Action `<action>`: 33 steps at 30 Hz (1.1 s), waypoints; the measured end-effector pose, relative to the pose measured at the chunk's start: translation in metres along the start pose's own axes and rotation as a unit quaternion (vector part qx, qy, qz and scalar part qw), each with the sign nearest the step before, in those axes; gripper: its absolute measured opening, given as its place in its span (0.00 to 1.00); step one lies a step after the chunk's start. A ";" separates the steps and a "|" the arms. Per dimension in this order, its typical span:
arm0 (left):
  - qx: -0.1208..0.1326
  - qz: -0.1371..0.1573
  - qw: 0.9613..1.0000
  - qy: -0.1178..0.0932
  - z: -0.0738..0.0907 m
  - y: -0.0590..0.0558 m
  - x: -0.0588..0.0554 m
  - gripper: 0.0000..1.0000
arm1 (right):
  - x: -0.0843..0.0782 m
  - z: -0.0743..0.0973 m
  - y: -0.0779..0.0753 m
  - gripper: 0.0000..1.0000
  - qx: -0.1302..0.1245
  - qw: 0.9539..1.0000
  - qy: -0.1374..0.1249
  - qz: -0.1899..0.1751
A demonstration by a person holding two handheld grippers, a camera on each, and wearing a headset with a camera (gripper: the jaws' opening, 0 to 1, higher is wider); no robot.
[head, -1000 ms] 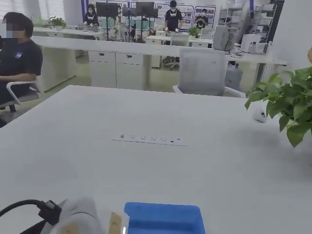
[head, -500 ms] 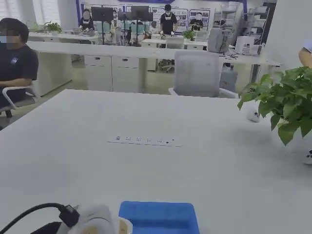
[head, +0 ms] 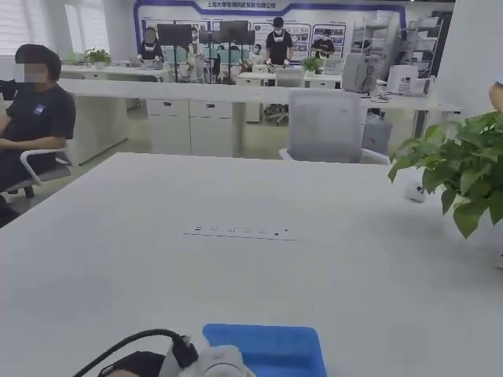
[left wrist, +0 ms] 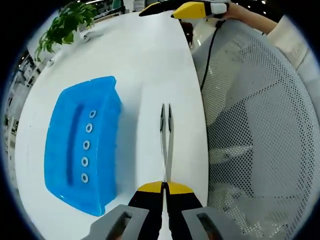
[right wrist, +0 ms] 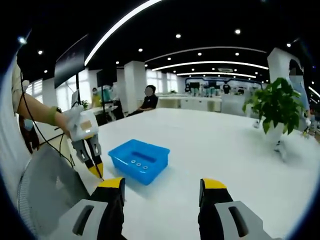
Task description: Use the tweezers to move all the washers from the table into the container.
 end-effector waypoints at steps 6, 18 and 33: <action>0.009 -0.014 0.999 0.041 -0.003 0.007 -0.002 0.00 | 0.001 0.000 0.001 0.58 0.001 1.000 -0.005 -0.017; 0.004 -0.023 0.997 0.071 -0.004 0.009 -0.001 0.00 | 0.001 0.002 0.000 0.58 -0.003 1.000 -0.007 -0.019; 0.017 0.025 0.998 0.056 0.003 0.004 -0.019 0.08 | 0.002 0.003 -0.004 0.59 -0.010 1.000 -0.010 -0.019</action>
Point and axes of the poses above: the centre of the closed fingertips' face, and the gripper's own axes: z roughly backward along the fingers, y roughly to its left, x roughly out of its top, the point moved 4 cm from there along z, roughly backward along the fingers, and after that the axes turned 3 degrees about -x, right-handed, at the moved point
